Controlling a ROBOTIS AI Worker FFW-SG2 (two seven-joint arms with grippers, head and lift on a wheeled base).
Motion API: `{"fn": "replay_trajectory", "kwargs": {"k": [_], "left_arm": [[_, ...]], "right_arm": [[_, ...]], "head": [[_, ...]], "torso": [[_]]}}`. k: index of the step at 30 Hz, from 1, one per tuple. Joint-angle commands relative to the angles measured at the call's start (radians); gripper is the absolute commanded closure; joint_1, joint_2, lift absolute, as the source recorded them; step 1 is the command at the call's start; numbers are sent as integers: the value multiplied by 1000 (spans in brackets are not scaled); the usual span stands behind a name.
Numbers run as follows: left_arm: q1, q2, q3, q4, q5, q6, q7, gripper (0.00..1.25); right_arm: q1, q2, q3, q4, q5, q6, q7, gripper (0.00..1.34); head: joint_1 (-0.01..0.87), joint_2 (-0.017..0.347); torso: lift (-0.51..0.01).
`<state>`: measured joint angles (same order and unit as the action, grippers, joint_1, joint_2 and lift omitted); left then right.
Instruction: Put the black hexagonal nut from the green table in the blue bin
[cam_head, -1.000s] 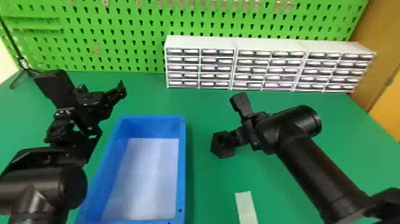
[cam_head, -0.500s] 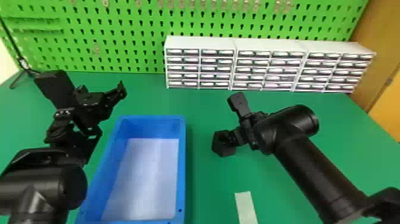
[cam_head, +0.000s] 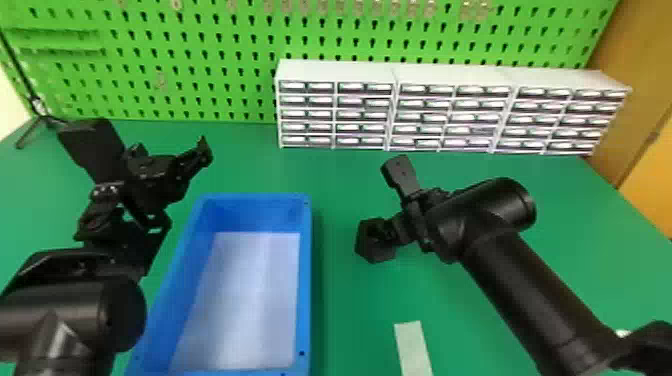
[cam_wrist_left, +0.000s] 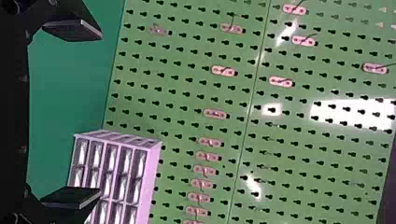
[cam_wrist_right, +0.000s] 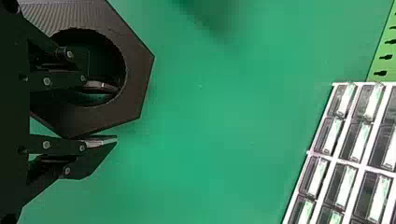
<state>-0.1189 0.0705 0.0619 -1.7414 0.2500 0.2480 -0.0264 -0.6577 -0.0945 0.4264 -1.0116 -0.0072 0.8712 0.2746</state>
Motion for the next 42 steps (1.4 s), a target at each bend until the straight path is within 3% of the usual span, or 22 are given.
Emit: {"fn": "replay_trajectory", "kwargs": {"k": [1,13,25,32,38,42], "left_arm": [[2,0,3,-1,0,-1,0,110],[7,0,7,0,-2,-1,0,110],[15,0,15,-1,-2,-1,0,110],[19,0,19,-1,-2,-1,0,110],[22,0,24,-1,-2,-1,-1,110],[24,0,27,-1,-2,-1,0,110]], "right_arm": [[7,-2,-6,-39,18,6,0,973],[41,-21,-51,-167,42,20,0,972],[113,-56,-126,-400,39,37,0,972],[159,-87,-167,-533,-45,3,-2,972],[185,-114,-149,-608,-157,-51,-5,972],[204,-134,-115,-665,-269,-60,-69,972]], "head": [[692,8],[692,8],[692,8],[692,8],[692,8],[692,8]], "torso": [[-97],[-97],[-97],[-97],[-97],[-97]]}}
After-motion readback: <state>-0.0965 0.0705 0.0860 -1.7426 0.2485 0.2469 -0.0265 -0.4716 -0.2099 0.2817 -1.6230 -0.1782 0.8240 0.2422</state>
